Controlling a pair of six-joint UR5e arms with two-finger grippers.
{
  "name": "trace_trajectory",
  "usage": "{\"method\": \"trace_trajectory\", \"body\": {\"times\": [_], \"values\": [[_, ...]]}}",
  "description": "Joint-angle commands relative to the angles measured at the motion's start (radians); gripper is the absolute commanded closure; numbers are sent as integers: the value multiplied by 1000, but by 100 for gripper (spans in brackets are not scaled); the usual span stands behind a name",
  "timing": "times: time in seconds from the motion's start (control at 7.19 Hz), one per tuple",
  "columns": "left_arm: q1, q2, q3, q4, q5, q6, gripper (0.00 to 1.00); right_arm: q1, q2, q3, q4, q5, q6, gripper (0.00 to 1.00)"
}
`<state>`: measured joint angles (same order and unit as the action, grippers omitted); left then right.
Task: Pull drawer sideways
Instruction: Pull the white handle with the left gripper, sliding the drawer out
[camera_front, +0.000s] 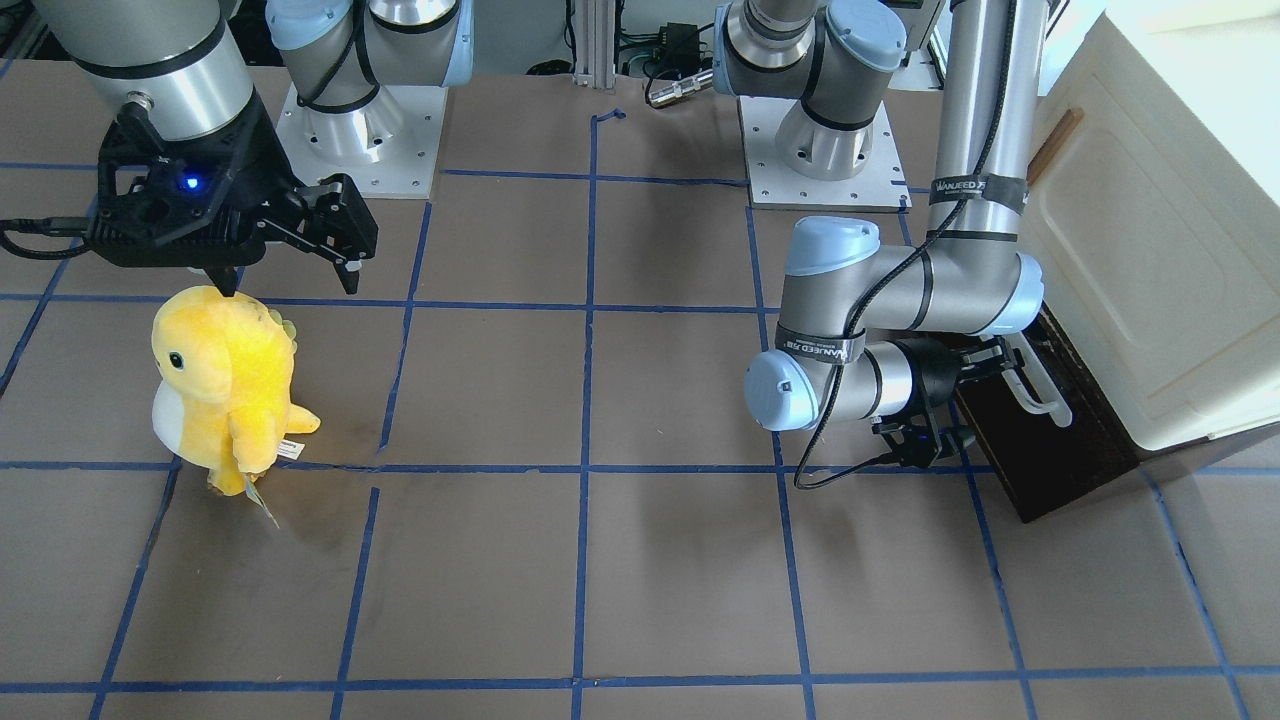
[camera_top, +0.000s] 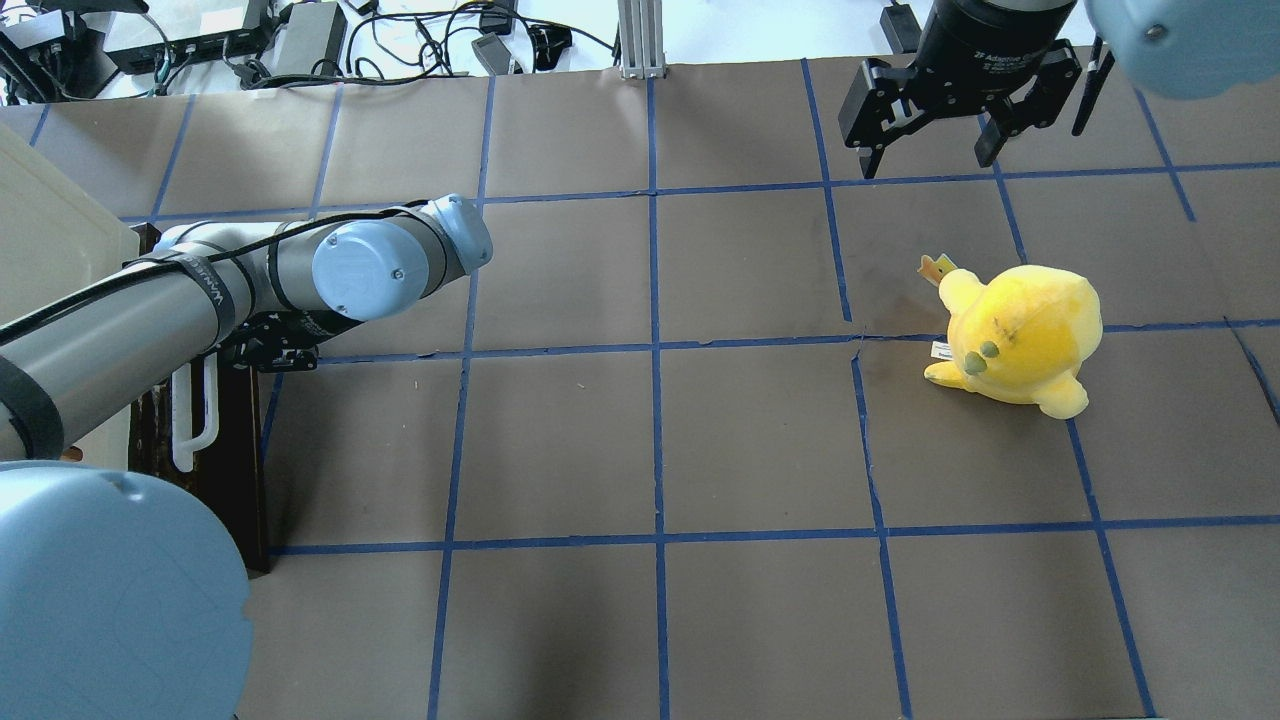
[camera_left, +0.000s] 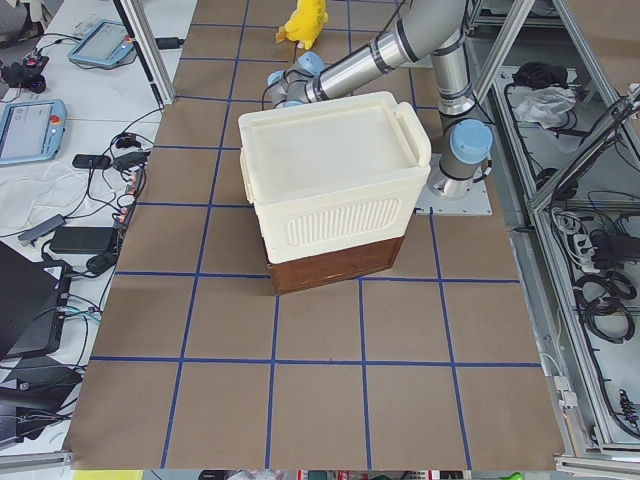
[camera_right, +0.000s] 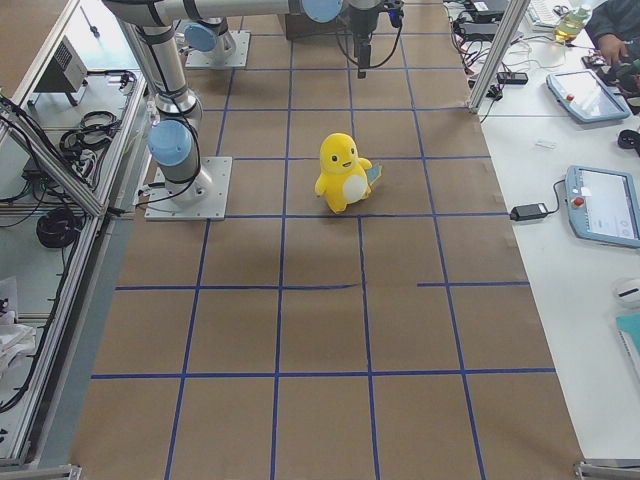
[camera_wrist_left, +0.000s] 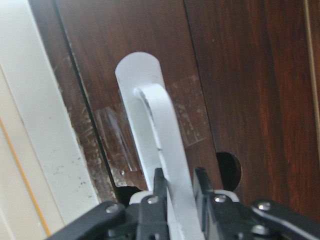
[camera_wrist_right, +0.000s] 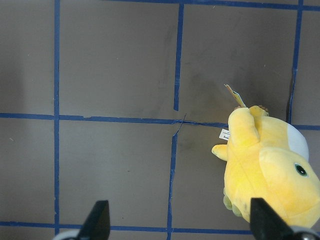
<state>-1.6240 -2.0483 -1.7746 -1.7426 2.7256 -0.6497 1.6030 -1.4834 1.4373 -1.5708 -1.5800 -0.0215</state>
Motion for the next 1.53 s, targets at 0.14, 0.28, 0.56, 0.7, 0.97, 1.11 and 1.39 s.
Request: {"method": "trace_trajectory", "body": {"times": [0.14,0.28,0.56,0.7,0.97,1.11,1.39], "values": [[-40,-4,1,70,-6,62,89,0,0,0,0,0,0,0],[-46,-4,1,74,-7,65,88,0,0,0,0,0,0,0],[-47,-3,1,74,-7,70,88,0,0,0,0,0,0,0],[-50,-3,1,74,-7,70,88,0,0,0,0,0,0,0],[-53,-3,1,77,-7,70,89,0,0,0,0,0,0,0],[-51,-1,1,75,-7,68,88,0,0,0,0,0,-2,0],[-51,-3,1,77,-7,67,88,0,0,0,0,0,0,0]]}}
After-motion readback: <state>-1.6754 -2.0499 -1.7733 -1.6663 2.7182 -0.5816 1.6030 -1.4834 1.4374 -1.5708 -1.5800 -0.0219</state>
